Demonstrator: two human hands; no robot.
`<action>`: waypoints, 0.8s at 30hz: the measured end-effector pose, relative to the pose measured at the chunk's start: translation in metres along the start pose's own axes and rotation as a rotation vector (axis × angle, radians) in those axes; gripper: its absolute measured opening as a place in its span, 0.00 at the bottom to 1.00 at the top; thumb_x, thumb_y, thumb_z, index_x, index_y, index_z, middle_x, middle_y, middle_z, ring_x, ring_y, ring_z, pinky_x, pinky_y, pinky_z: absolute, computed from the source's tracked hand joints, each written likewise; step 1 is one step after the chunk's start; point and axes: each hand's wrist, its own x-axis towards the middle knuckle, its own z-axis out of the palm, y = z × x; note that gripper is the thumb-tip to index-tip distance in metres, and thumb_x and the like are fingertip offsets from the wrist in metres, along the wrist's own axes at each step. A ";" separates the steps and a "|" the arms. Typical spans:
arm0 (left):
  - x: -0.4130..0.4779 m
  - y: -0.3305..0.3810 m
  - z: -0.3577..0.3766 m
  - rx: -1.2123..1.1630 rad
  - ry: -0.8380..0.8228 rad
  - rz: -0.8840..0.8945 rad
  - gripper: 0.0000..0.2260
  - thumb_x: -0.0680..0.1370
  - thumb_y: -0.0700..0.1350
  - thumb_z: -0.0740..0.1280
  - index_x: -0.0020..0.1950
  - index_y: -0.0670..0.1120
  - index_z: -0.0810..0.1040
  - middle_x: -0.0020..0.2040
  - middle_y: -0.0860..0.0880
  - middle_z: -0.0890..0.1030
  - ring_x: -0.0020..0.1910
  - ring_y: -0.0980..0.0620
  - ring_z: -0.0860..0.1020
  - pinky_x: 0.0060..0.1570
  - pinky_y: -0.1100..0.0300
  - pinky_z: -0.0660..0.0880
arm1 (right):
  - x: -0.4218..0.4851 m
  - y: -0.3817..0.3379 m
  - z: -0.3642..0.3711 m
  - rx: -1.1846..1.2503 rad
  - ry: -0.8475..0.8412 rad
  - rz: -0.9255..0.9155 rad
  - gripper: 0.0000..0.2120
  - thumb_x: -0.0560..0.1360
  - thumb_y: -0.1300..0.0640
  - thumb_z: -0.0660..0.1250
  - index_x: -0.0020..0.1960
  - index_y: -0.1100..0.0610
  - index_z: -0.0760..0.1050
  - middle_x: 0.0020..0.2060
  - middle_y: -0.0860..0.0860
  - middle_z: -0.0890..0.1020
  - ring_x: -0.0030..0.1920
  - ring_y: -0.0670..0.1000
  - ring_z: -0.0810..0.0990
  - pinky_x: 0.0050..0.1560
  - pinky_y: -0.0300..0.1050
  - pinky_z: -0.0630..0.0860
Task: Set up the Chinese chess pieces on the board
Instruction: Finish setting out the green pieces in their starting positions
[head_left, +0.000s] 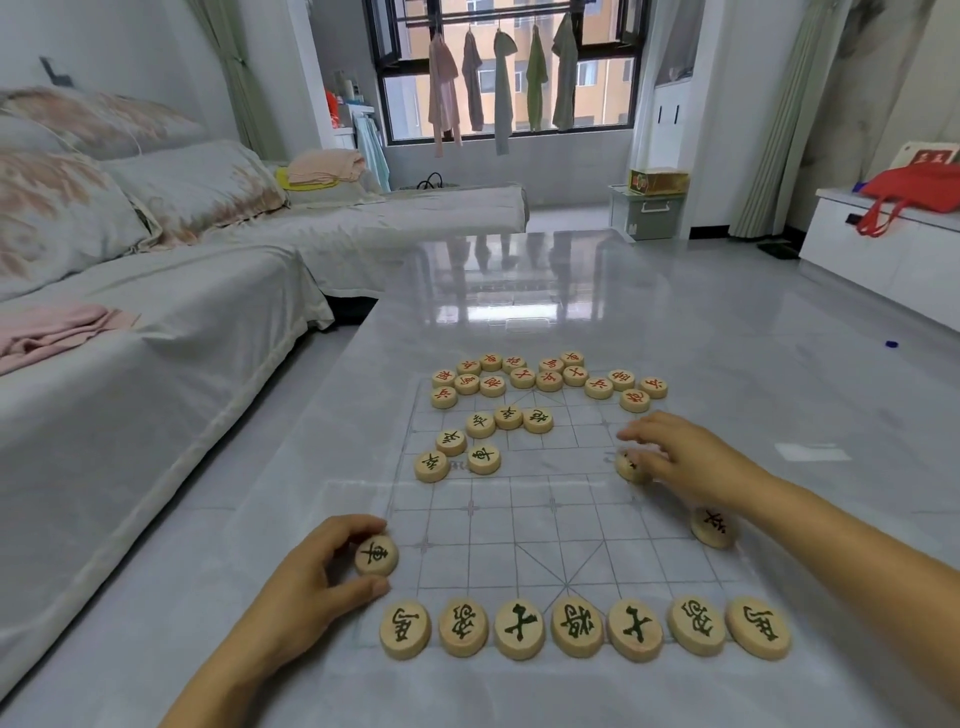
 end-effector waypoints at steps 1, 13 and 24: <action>0.000 0.000 0.001 0.013 0.014 0.018 0.22 0.66 0.46 0.74 0.54 0.64 0.72 0.55 0.65 0.75 0.54 0.65 0.74 0.51 0.77 0.69 | 0.013 -0.009 0.004 -0.038 -0.019 -0.040 0.17 0.79 0.56 0.57 0.68 0.54 0.68 0.68 0.49 0.69 0.66 0.48 0.68 0.64 0.41 0.64; 0.002 -0.009 0.002 0.013 0.038 0.070 0.24 0.68 0.39 0.75 0.53 0.63 0.72 0.54 0.65 0.75 0.54 0.63 0.74 0.53 0.75 0.69 | 0.093 -0.054 0.043 -0.359 -0.180 -0.171 0.22 0.81 0.57 0.50 0.74 0.53 0.55 0.75 0.49 0.56 0.75 0.51 0.54 0.73 0.49 0.54; 0.003 -0.011 0.004 0.020 0.040 0.056 0.17 0.67 0.44 0.73 0.51 0.59 0.76 0.55 0.65 0.74 0.55 0.63 0.74 0.56 0.70 0.70 | 0.042 -0.036 0.030 -0.308 -0.192 -0.277 0.22 0.80 0.57 0.52 0.73 0.49 0.58 0.74 0.45 0.60 0.73 0.47 0.60 0.72 0.42 0.55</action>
